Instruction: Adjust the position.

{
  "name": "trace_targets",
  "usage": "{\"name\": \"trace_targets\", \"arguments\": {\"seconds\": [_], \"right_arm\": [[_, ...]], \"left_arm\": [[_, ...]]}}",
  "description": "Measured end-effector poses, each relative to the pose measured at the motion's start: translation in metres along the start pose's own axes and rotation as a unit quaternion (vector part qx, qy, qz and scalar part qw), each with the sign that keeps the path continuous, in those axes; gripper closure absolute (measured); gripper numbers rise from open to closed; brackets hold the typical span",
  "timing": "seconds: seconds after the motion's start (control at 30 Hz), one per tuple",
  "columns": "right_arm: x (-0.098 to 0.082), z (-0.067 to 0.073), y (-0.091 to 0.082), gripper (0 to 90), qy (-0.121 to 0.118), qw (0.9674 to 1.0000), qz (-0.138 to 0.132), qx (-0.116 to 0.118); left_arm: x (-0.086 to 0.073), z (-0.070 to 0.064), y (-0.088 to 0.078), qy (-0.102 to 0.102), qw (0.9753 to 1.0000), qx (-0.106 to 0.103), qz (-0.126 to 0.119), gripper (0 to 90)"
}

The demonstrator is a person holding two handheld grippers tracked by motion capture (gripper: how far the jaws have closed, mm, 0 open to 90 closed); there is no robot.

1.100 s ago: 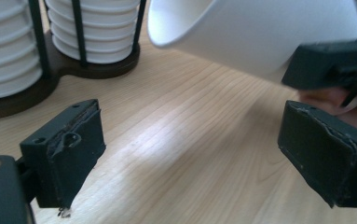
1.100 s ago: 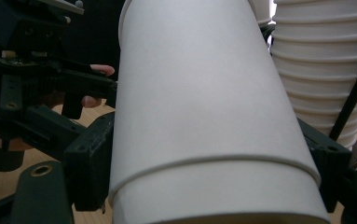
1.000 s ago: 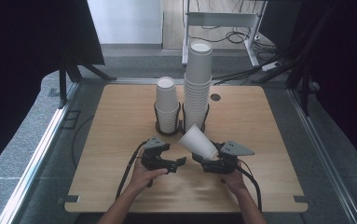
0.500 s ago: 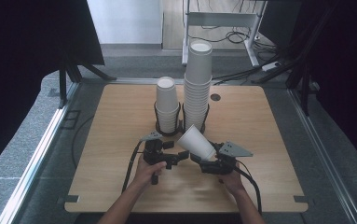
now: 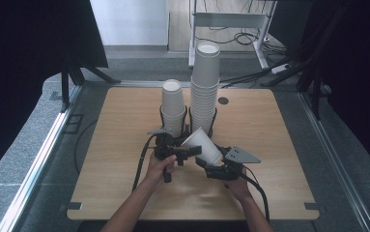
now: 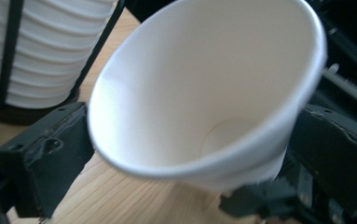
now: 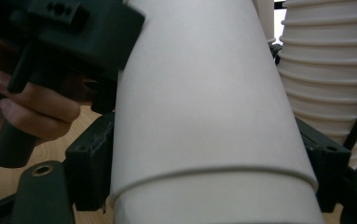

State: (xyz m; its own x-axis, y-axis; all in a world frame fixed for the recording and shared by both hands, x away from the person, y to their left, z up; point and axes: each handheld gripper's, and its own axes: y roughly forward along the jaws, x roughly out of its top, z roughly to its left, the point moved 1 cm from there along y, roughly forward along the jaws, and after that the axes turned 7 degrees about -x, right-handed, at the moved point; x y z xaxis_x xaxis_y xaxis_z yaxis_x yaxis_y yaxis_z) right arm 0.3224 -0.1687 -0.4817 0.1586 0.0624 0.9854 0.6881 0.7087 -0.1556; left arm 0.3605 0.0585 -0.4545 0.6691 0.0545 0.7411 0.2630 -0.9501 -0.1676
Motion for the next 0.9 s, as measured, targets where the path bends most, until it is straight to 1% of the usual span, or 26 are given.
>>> {"name": "trace_targets", "arguments": {"seconds": [0.03,0.17,0.2,0.27,0.43,0.53,0.73,0.77,0.8,0.83,0.9], "right_arm": [[0.0000,0.0008,0.0008,21.3,-0.002,1.0000,0.000,0.000],[-0.0010,0.0058,0.0052,21.5,-0.016,0.9999,0.004,0.000],[-0.0010,0.0068,0.0064,21.6,-0.017,0.9999,0.004,0.000],[-0.0004,0.0062,0.0063,21.6,-0.016,0.9999,0.004,-0.002],[-0.0013,0.0045,0.0064,21.5,-0.013,0.9999,0.007,-0.004],[-0.0015,0.0040,0.0066,21.2,-0.014,0.9999,0.009,-0.004],[-0.0013,0.0038,0.0064,20.1,-0.015,0.9998,0.014,0.001],[-0.0013,0.0038,0.0064,20.1,-0.015,0.9998,0.014,0.001],[-0.0011,0.0040,0.0062,19.7,-0.012,0.9998,0.014,0.002],[-0.0011,0.0040,0.0062,19.7,-0.012,0.9998,0.014,0.002],[-0.0010,0.0048,0.0059,19.3,-0.009,0.9999,0.013,0.003]], "left_arm": [[0.0028,0.0011,0.0028,-0.008,0.9999,-0.006,-0.005,0.0],[0.0063,0.0004,0.0084,-0.004,1.0000,0.002,-0.007,0.0],[0.0071,0.0024,0.0101,-0.007,0.9999,-0.004,-0.013,0.0],[0.0074,0.0049,0.0108,-0.018,0.9996,-0.013,-0.016,0.4],[0.0063,0.0063,0.0122,-0.018,0.9995,-0.015,-0.023,2.2],[0.0055,0.0068,0.0124,-0.012,0.9995,-0.019,-0.024,3.7],[0.0040,0.0032,0.0113,0.007,0.9995,-0.014,-0.029,5.6],[0.0040,0.0032,0.0113,0.007,0.9995,-0.014,-0.029,6.0],[0.0034,0.0012,0.0108,0.014,0.9994,-0.013,-0.030,6.4],[0.0034,0.0012,0.0108,0.014,0.9994,-0.013,-0.030,7.2],[0.0029,-0.0008,0.0107,0.022,0.9992,-0.012,-0.031,7.6]]}}
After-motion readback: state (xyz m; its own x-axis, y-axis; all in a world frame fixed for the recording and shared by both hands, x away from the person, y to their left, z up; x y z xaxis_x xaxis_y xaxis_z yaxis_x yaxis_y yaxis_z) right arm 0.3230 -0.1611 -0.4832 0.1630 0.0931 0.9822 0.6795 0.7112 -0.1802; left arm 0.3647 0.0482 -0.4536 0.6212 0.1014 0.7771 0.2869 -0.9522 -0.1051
